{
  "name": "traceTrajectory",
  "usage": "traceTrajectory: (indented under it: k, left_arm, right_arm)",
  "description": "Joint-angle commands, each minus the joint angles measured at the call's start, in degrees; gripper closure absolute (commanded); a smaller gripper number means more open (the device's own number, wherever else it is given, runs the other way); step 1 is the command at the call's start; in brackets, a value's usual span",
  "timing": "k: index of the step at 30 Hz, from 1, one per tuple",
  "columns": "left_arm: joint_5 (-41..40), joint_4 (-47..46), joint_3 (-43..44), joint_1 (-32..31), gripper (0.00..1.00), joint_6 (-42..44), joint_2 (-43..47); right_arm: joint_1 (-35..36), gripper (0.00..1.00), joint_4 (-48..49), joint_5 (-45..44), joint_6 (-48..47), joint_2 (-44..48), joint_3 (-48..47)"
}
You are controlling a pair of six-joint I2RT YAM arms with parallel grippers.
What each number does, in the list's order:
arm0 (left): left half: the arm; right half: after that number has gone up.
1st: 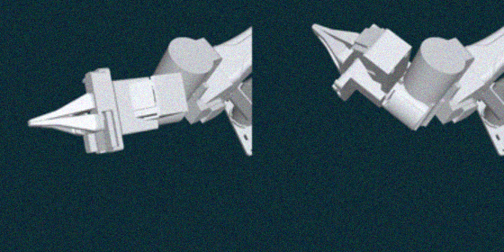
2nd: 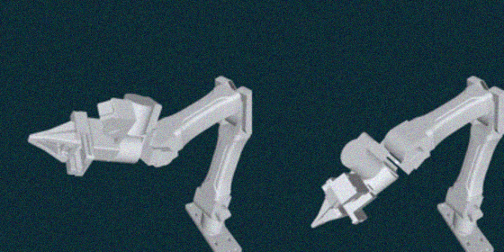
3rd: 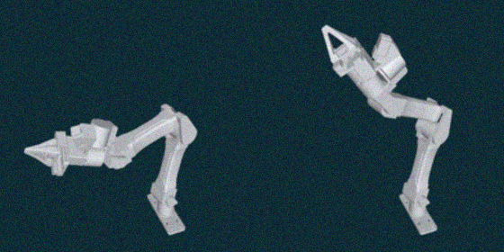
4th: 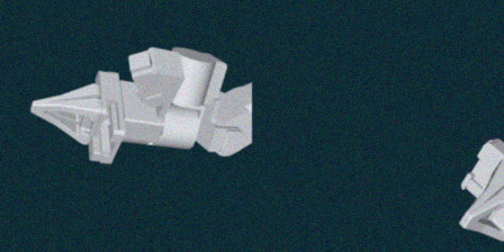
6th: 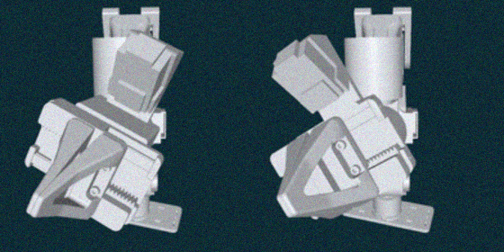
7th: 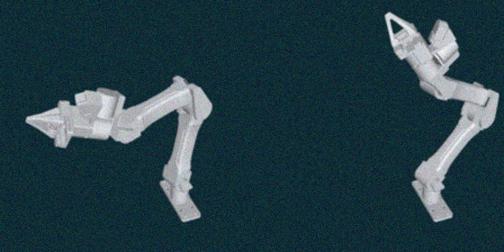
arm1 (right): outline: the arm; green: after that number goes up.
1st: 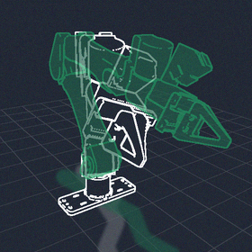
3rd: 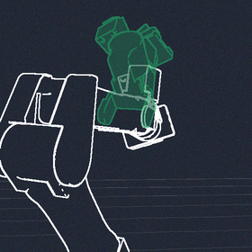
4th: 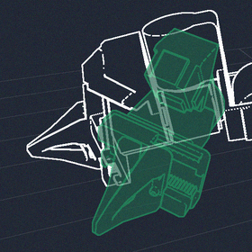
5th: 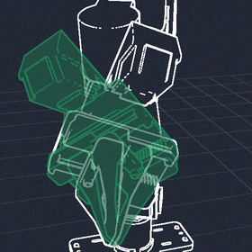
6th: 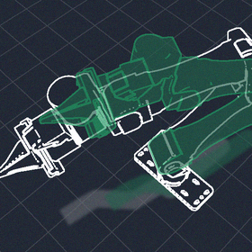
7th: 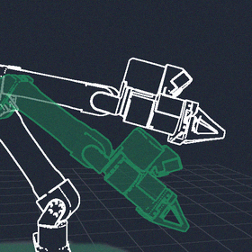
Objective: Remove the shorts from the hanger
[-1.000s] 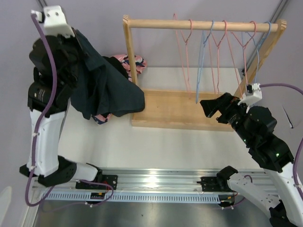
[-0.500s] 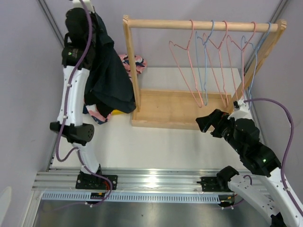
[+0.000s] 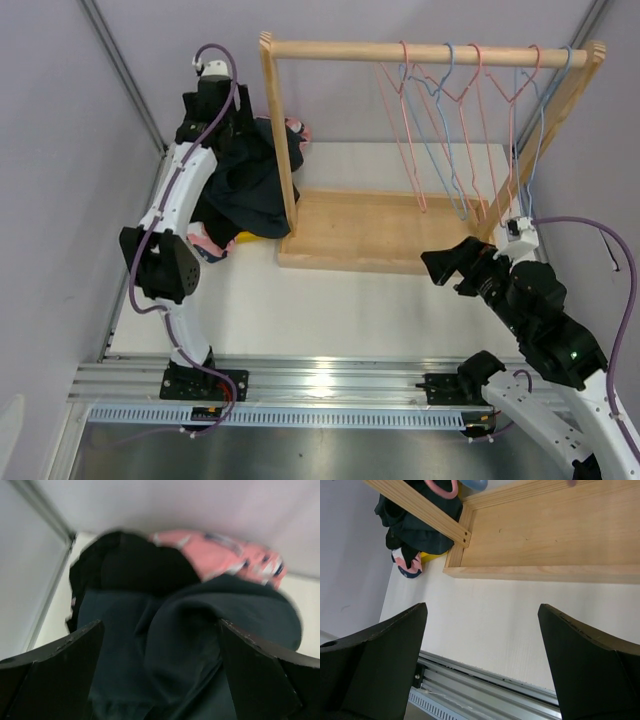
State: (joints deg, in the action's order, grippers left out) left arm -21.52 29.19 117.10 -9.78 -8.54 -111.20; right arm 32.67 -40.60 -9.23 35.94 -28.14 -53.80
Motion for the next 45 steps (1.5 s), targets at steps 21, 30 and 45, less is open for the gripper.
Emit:
traceTrajectory:
  k: [21, 30, 45]
  left_arm:
    - [15.89, 1.21, -63.73, -3.58, 0.01, -5.35, 80.48]
    - [14.68, 0.95, -75.18, -4.10, 0.01, -5.61, 97.22]
    - [12.29, 3.59, -75.97, -14.39, 0.01, -6.76, 89.49]
  right_arm:
    - [-0.06, 0.01, -0.71, -3.23, -7.55, 12.48, 0.26]
    - [0.03, 0.01, 0.44, -12.28, -9.22, 14.96, 2.65]
    - [-2.08, 0.00, 6.24, -7.55, -15.73, 18.64, 9.24]
